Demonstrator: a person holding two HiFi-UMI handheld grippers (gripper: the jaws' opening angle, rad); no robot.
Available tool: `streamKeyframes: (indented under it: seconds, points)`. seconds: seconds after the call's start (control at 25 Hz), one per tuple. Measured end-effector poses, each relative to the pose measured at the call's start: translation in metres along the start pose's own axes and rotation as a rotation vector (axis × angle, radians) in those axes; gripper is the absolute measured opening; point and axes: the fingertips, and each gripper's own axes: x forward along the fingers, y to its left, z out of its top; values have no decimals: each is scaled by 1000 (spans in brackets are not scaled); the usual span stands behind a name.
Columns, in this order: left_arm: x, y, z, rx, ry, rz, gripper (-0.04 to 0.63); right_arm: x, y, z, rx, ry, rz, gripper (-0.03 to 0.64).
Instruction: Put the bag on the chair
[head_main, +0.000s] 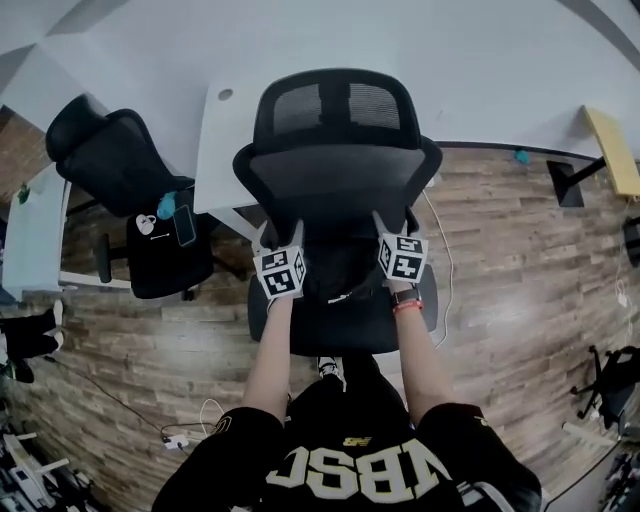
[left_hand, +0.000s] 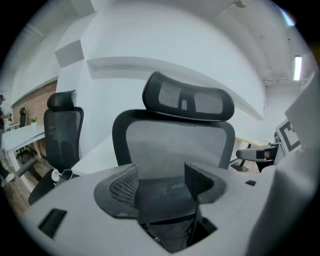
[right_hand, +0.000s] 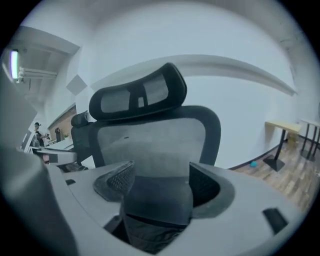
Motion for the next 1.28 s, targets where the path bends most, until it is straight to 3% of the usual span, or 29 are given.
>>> streamKeyframes:
  seconds: [0.4,0.64,0.88,1.28]
  points:
    - [-59,-14,117,84,-225,19,273,-65,22,111,-23,-222,-21,308]
    - [-81,-5,171,146,-314,62,170,-89,43,157,-59,-304,-4,215]
    - [-98,-7,189,140,-356,65,89,-104,53,180,-78,-355,-5,85]
    - [-119,-23,192,120,-392,54,28,-123,48,184,-58,-376,0,9]
